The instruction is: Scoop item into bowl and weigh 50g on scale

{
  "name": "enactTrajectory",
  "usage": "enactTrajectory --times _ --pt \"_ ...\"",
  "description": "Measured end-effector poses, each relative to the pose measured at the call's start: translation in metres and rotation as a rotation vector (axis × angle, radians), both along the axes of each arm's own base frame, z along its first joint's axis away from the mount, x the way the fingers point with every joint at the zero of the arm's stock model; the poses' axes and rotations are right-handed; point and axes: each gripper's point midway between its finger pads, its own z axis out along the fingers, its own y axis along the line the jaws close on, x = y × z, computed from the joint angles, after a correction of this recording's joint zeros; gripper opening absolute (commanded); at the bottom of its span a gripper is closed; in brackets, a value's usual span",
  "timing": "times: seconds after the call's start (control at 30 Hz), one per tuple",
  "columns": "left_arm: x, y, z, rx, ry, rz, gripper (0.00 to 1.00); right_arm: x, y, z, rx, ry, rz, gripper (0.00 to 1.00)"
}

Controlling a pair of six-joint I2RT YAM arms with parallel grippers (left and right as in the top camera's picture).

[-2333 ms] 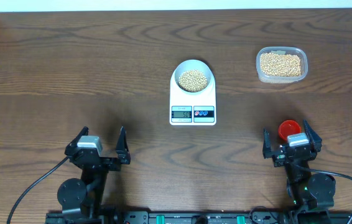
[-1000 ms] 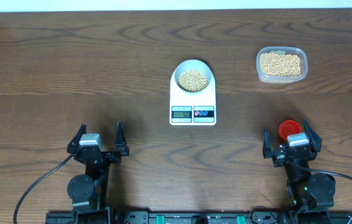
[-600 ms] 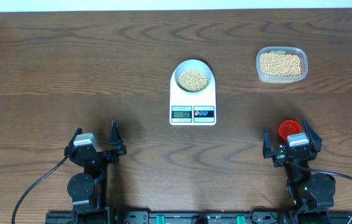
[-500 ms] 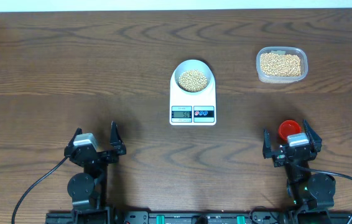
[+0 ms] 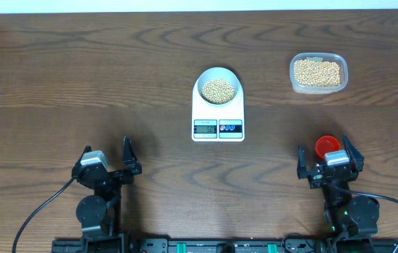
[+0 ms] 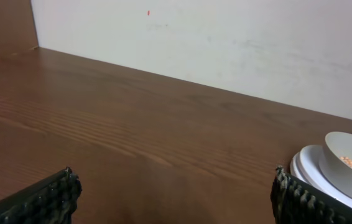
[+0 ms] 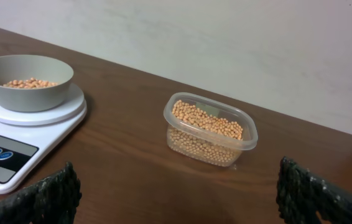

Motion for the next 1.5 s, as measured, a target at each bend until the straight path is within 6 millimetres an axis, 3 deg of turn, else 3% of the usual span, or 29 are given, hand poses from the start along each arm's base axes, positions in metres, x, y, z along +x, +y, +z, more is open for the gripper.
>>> enactTrajectory --times 0.27,0.67,1.5 --pt "0.0 -0.002 0.0 0.011 0.002 -0.007 1.0 0.0 0.0 0.0 0.0 0.0 0.0 0.99" --pt "0.001 -0.025 0.0 0.075 0.005 -0.109 1.0 0.0 0.0 0.0 0.0 0.0 0.0 0.99" --pt "0.001 -0.026 0.0 0.082 0.005 -0.113 1.0 0.0 0.0 0.0 0.0 0.0 0.0 0.99"
